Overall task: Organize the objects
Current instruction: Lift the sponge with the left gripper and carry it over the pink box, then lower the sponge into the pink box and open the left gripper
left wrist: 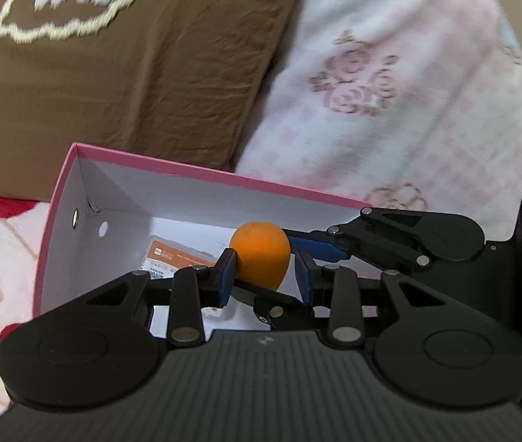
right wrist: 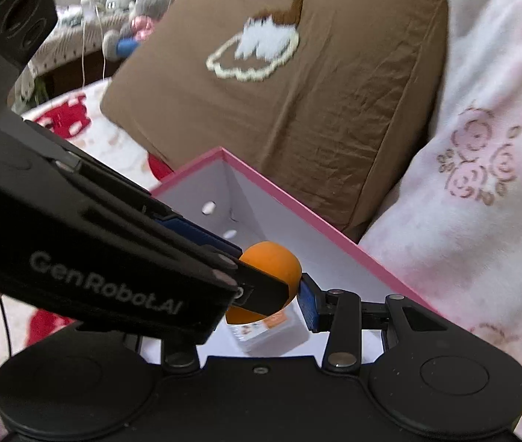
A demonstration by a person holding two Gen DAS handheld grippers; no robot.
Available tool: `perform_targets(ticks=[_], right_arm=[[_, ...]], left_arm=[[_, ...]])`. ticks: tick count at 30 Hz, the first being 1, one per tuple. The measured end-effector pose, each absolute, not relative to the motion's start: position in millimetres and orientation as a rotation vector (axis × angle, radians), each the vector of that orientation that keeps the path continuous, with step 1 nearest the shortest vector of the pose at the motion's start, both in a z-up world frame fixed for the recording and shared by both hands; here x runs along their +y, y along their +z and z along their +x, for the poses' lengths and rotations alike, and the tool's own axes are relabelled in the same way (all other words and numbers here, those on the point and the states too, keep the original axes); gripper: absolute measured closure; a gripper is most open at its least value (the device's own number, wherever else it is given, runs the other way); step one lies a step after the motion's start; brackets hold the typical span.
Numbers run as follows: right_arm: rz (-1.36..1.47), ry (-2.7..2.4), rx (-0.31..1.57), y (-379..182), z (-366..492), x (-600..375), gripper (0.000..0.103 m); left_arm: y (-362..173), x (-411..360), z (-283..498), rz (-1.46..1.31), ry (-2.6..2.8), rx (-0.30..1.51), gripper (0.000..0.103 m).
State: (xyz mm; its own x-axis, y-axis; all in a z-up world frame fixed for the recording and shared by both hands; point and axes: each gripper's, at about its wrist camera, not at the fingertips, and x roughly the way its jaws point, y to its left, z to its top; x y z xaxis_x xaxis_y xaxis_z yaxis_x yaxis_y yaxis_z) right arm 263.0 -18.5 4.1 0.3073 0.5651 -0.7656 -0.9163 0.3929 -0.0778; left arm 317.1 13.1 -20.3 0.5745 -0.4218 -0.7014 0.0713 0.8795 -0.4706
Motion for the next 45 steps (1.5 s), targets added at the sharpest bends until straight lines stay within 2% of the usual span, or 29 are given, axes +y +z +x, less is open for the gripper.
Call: perform_targets(ticks=[11,27,33,35,39,45], right_arm=[[-0.7,1.058,0.728,-35,285,16,0.056],[-0.661,1.135,0.797,-62,294,35,0.057],[-0.67,1.159,0.801,-66,297,36,0.057],[-0.68,1.151,0.809,-67,297,36,0.055],[-0.702,1.147,0.814,-68,289,34,0.041],[-0.624,1.124,0.844,-66,288,22,0.042]], left_arm=[[-60,27,354,-0.456,-0.249,0.967,0.071],[-81,38,366,-0.416,-0.174,1.052,0.071],[-90,45,375,-0.504,-0.138,1.058,0.068],[-91,45,375,-0.512,-0.131,1.054,0.068],[-93,42,376,-0.488,-0.112,1.049,0.068],[-102,34,381,-0.442,-0.064,1.054,0.068]])
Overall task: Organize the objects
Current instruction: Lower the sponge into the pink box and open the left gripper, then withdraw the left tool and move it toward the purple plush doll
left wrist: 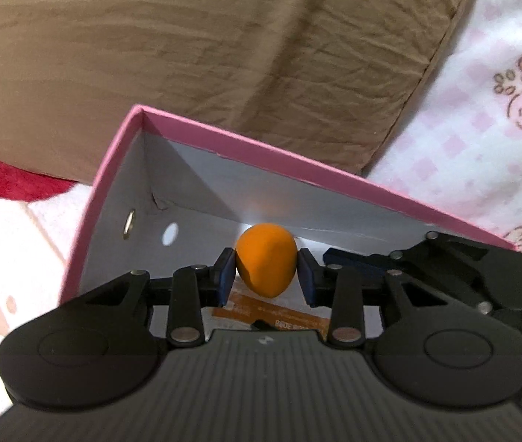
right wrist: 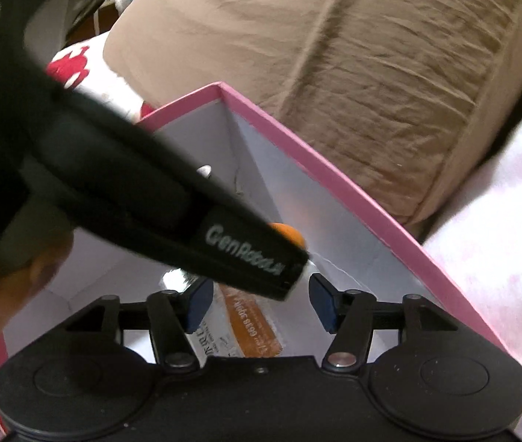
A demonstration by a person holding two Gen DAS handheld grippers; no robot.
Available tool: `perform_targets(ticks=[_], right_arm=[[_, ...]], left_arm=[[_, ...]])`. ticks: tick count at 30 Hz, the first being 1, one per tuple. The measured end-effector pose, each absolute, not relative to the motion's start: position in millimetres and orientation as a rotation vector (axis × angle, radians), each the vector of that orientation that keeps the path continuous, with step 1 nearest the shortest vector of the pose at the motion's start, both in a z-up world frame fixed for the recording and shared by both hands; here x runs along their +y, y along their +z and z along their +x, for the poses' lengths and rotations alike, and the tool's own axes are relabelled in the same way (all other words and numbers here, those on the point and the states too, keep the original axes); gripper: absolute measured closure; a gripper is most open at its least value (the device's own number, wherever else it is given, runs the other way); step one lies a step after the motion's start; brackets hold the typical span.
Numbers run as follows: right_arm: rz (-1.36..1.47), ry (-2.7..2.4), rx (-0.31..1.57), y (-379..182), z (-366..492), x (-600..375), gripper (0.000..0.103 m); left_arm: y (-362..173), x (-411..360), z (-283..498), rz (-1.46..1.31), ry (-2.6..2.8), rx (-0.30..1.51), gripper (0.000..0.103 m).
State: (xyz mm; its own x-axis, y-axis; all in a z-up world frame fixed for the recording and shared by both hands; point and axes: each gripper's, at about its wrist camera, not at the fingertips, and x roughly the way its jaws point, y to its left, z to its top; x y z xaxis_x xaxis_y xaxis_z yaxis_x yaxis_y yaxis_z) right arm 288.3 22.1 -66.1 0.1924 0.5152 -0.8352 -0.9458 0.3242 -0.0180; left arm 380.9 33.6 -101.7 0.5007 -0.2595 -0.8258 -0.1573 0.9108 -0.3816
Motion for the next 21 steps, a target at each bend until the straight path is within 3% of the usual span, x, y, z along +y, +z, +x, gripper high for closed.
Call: perform_targets(ticks=[3,6,8,14,21], right_arm=[[-0.563,1.106,0.867,-63,294,16,0.042],[-0.532,1.084,0.889,-63,297,12,0.059],[-0.522,1.079,0.901,-64,298,9,0.059],[-0.524,1.058,0.893,-57,283,-10,0.059],[-0.442,1.003,0.84,-32,247,-56,0.056]], left_arm=[[-109,31,384,-0.445,-0.054,1.063,0.068],[-111,28,386,-0.439,-0.047,1.053,0.068],[-110,26,386,-0.427,-0.045,1.049,0.068],[-95,26,378,-0.403,-0.071,1.059,0.051],[-58,24,339,-0.354,-0.093,1.064,0.045]])
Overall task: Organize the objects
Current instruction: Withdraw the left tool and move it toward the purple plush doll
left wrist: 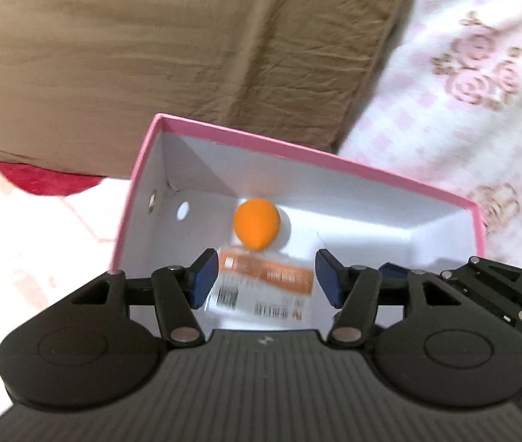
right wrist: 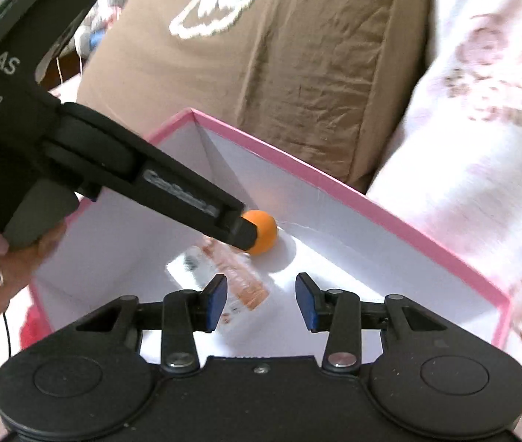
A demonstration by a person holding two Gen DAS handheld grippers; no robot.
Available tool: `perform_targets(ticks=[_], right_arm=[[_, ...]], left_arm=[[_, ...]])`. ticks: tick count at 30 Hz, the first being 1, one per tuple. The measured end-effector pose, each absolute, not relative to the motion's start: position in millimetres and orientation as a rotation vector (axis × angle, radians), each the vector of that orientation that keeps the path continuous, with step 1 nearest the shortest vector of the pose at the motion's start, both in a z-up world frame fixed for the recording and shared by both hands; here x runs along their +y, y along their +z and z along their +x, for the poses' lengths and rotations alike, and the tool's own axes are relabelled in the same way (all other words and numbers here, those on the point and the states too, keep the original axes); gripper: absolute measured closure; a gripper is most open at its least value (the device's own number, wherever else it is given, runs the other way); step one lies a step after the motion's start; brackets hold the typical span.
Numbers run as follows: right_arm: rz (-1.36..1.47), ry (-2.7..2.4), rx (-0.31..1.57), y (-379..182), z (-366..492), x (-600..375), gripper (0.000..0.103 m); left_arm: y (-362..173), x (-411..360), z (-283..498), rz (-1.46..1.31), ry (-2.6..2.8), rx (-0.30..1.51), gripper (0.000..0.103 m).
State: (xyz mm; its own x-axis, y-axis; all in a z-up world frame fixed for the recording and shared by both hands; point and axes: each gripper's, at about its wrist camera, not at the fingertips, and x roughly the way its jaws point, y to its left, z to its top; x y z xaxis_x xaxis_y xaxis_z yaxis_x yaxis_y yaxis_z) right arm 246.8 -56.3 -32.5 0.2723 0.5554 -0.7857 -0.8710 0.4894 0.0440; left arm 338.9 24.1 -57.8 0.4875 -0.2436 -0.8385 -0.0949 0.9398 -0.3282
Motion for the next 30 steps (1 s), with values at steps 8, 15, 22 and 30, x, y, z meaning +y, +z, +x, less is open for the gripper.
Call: perform_targets(ticks=[8,15,22,30], right_arm=[[-0.361,0.972,0.817,2,227,-79,0.053],[-0.319,0.962,0.773,34,207,-79,0.04],[-0.313,0.946,0.759,50,178,-96,0.017],[-0.326,0.894,0.835,56,157,-113,0.011]], left_arm=[[-2,36,288,-0.256,-0.139,1.034,0.045],[36,26,243,-0.154,-0.156,1.011,0.041],[54,21,207,-0.096,-0.234,1.0,0.024],[51,27,169,-0.085,-0.272,1.019,0.012]])
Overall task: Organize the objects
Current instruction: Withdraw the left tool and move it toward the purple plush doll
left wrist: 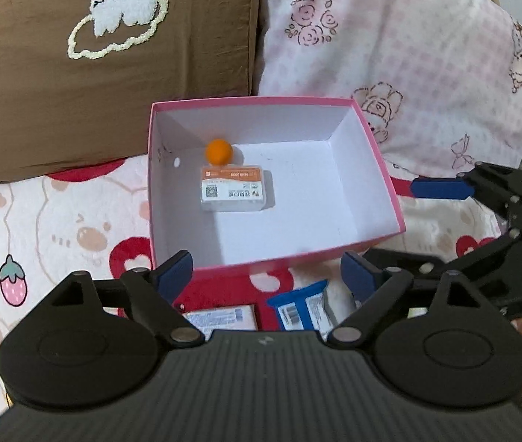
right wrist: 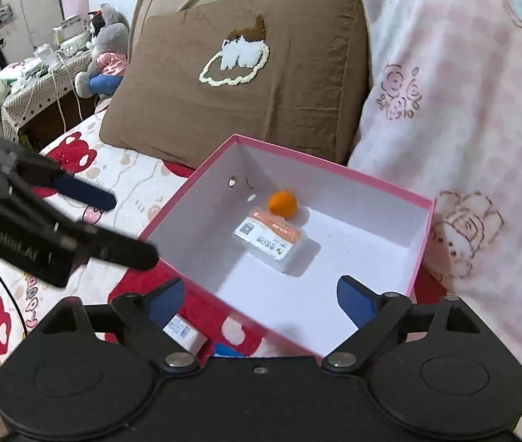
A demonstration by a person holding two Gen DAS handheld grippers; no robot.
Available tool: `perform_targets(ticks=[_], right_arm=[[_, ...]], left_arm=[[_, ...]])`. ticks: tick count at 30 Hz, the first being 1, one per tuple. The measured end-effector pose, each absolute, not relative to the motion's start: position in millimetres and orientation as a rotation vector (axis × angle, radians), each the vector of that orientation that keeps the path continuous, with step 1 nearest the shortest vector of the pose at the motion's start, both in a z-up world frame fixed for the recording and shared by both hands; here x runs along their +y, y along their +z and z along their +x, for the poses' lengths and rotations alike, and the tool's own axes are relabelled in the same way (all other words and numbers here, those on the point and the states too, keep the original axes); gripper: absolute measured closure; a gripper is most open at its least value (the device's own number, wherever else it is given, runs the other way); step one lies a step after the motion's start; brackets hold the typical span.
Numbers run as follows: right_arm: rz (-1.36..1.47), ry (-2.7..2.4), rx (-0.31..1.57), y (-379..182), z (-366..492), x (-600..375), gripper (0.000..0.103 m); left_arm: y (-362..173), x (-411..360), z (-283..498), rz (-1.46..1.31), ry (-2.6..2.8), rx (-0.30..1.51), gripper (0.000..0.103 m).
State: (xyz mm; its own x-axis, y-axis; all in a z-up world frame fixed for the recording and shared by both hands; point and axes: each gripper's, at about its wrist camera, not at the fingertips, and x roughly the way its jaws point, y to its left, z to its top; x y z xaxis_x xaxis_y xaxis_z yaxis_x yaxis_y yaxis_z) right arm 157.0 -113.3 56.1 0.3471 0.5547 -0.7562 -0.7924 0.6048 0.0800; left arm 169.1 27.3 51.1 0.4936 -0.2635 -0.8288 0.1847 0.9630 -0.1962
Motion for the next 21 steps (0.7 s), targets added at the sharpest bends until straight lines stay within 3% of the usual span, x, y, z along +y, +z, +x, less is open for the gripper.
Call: perform_targets(ticks=[3,21], right_arm=[[-0.308,0.876,0.844,59,152,-119,0.011],[-0.351,0.885,0.802,84,104,-141,0.011]], left_arm=[[53,30,157,-0.062,-0.269,0.998,0.007],[56,40,122,-0.088,-0.347,1.018,0.004]])
